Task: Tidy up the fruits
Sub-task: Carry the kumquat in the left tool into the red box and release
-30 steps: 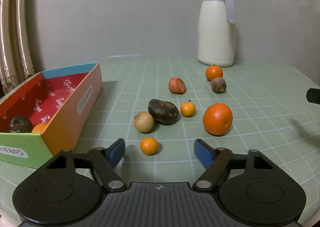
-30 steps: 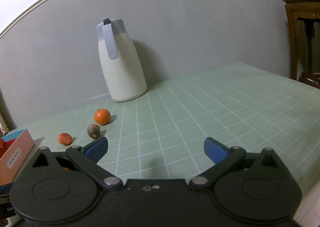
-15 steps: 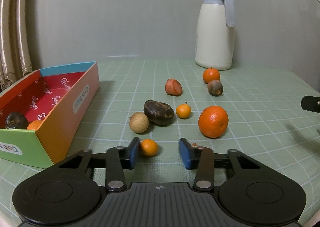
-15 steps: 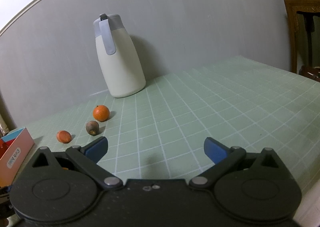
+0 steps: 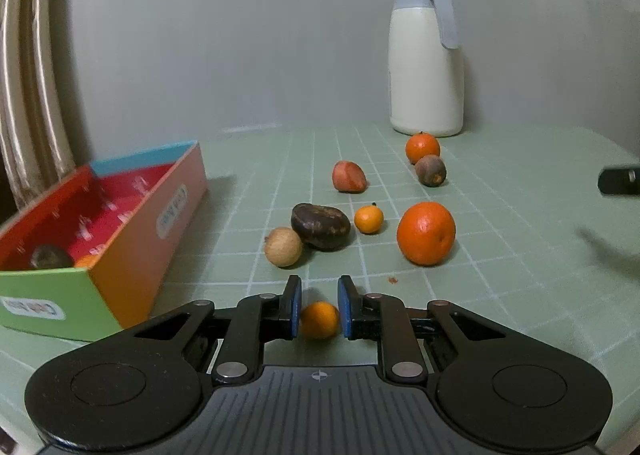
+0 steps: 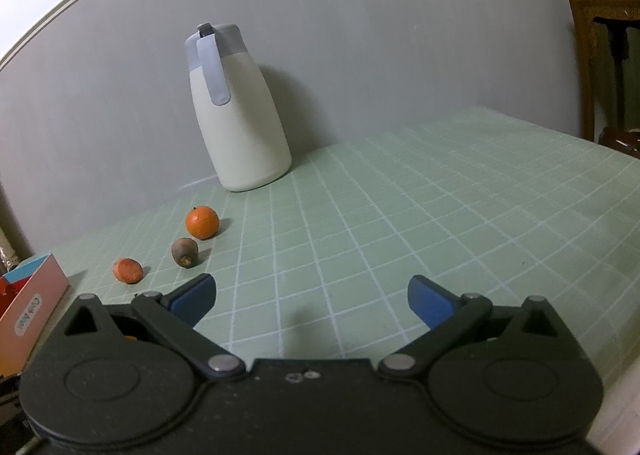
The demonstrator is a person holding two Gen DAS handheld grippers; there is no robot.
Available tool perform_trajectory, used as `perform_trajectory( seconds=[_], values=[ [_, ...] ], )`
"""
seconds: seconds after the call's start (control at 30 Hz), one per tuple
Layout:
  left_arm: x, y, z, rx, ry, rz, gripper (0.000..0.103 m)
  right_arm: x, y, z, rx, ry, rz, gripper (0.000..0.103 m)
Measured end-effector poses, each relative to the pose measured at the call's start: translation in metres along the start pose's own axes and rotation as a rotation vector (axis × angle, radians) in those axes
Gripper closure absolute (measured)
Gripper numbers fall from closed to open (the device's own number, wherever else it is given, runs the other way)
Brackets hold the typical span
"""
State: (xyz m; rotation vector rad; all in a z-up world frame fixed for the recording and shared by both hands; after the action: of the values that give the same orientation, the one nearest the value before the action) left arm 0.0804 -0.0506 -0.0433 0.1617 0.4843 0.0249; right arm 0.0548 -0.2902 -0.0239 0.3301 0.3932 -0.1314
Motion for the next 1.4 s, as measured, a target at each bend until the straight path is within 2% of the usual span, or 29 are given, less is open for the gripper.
perform_trajectory(
  seconds=[0.17,0.43,0.7,1.1,1.4],
  values=[
    [-0.011,-0.012,-0.007,0.079,-0.049,0.029,0.083,-0.001,-0.001,0.000,0.003,0.002,0.007,0.000],
    [-0.019,-0.005,-0.013,-0.004,-0.056,0.025,0.082,-0.001,-0.002,0.001,0.013,0.008,0.015,0.000],
    [-0.025,0.009,-0.016,-0.108,0.002,-0.021,0.084,-0.001,-0.001,0.000,0.009,0.008,0.016,0.000],
    [-0.020,0.021,-0.010,-0.147,0.066,-0.054,0.084,0.000,0.005,-0.002,-0.007,0.013,0.026,0.000],
    [-0.027,0.043,0.004,-0.159,0.029,-0.008,0.084,0.001,0.016,-0.002,-0.007,0.016,0.050,0.000]
  ],
)
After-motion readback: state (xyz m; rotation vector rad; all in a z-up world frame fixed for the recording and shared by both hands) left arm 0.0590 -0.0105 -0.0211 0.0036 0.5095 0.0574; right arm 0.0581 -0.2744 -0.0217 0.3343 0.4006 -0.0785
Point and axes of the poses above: each gripper's, at about its wrist camera, not at the fingertips, and x roughly the way its jaws point, y to its left, z to its top, the point moved 2 cm from there along x, roughly the way its jaws point, and after that the axes turned 3 degrees about z, right-handed, at the moved point
